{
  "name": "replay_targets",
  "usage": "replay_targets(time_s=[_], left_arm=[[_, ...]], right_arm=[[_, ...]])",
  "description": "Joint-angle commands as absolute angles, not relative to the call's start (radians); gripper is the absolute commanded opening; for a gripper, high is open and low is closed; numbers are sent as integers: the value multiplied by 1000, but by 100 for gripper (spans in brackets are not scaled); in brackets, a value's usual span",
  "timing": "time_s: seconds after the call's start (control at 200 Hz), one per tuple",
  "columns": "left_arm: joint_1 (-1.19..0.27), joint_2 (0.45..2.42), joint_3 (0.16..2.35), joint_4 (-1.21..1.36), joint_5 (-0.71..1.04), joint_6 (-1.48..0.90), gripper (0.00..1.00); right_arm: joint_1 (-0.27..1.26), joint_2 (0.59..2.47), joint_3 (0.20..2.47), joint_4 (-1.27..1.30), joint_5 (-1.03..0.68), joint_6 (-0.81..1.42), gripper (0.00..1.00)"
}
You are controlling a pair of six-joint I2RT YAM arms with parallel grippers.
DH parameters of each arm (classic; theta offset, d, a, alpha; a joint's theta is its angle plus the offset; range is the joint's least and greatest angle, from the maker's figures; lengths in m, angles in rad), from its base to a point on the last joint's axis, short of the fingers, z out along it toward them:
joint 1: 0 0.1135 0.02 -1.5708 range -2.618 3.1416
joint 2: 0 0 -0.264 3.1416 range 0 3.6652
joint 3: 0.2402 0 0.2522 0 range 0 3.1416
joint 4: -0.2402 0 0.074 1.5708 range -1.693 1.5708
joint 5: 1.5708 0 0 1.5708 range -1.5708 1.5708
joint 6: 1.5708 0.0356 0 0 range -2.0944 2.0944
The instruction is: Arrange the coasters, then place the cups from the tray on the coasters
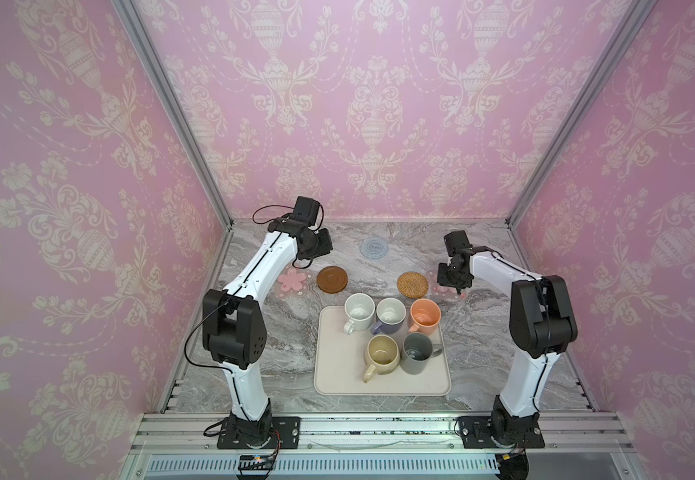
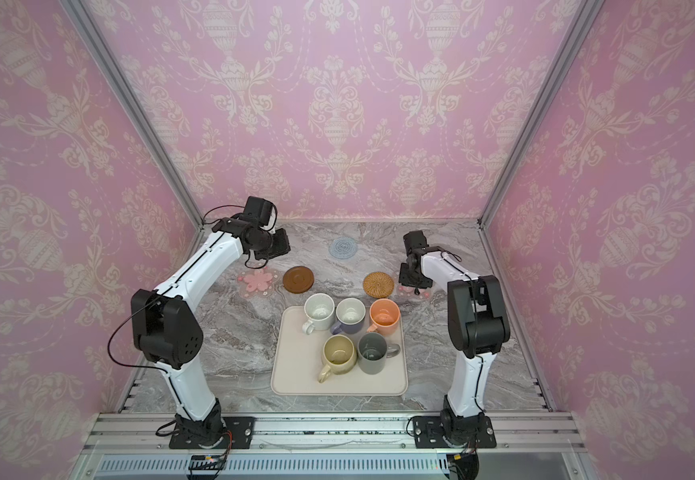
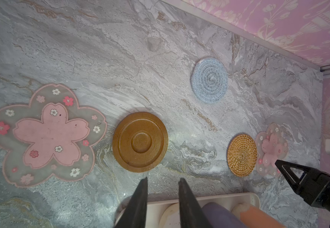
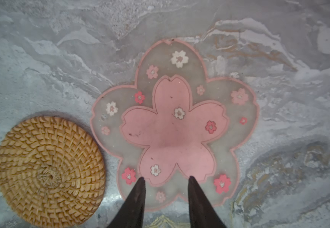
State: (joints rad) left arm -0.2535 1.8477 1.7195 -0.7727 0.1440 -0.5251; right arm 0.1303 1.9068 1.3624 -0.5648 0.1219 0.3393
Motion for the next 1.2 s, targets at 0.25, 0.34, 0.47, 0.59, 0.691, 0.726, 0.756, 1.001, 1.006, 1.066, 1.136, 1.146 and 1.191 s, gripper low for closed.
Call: replay_targets(time_s=[0.25, 0.34, 0.47, 0.59, 0.691, 0.726, 0.756, 1.001, 1.006, 1.066, 1.136, 1.146, 1.191], left_arm=[[-224, 1764, 1641, -736, 160, -535, 31], [-218, 1758, 1632, -735, 161, -535, 31], [-212, 1758, 1624, -732, 163, -535, 31], [-207, 1761, 1613, -726, 167, -539, 31], [-206, 1767, 1611, -719, 172, -541, 31], [-204, 1771, 1611, -719, 172, -542, 31], [-204, 1775, 1613, -718, 173, -544, 31], [-206, 1795, 1621, -706, 186, -555, 31], [-206, 1795, 1621, -706, 187, -555, 31], [-205, 1796, 1621, -706, 186, -557, 31], [-205, 1795, 1619, -705, 185, -557, 31], [-206, 1795, 1619, -706, 184, -557, 31], [-205, 1794, 1618, -706, 185, -557, 31]], right_arm=[[183, 1931, 1432, -647, 110, 283, 51], [194, 1963, 1454, -657, 114, 285, 53], [203, 2008, 1500, -680, 129, 283, 55], [209, 2051, 1544, -719, 172, 270, 55], [210, 2061, 1551, -723, 204, 264, 55], [210, 2065, 1554, -728, 216, 260, 56], [210, 2070, 1558, -732, 223, 256, 56], [212, 2092, 1568, -741, 203, 244, 57], [213, 2092, 1568, -741, 204, 244, 57], [216, 2093, 1569, -741, 197, 243, 58], [220, 2100, 1576, -748, 195, 238, 58], [221, 2101, 1578, -749, 196, 239, 58], [224, 2108, 1583, -752, 199, 236, 58]])
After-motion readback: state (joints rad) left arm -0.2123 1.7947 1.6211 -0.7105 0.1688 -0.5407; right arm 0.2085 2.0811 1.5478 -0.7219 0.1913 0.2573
